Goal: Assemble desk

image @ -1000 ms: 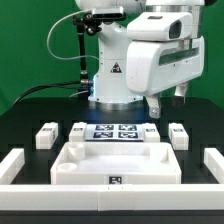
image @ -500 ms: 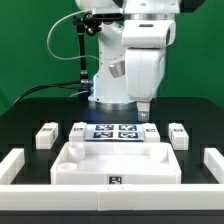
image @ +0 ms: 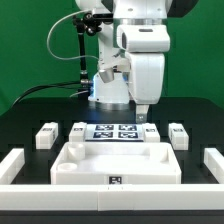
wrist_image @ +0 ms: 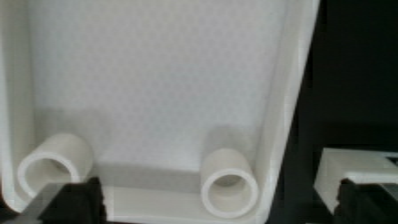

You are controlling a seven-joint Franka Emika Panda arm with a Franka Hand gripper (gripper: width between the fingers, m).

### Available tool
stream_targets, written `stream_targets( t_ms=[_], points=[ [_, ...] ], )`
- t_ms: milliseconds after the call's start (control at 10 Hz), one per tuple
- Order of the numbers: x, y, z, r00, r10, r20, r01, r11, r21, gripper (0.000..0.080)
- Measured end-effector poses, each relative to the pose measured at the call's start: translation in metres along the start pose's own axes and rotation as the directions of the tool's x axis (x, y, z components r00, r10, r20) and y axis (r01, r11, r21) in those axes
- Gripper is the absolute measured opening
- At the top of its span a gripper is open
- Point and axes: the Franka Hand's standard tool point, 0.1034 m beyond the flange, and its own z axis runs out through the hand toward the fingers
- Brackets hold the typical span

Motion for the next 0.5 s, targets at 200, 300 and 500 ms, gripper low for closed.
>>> stream_targets(
  t_ms=[200,300,500],
  points=[
    [-0.011,-0.011,0.010,1.000,-0.025,-0.003,0.025,1.000,-0.002,0.0649],
    [-0.019,-0.021,0.023,1.000,-0.007,-0.008,0.007,1.000,0.008,0.0649],
    [-0.025,-0.035,0.056,0.999,0.047,-0.022,-0.047,0.999,0.019,0.0649]
  ],
)
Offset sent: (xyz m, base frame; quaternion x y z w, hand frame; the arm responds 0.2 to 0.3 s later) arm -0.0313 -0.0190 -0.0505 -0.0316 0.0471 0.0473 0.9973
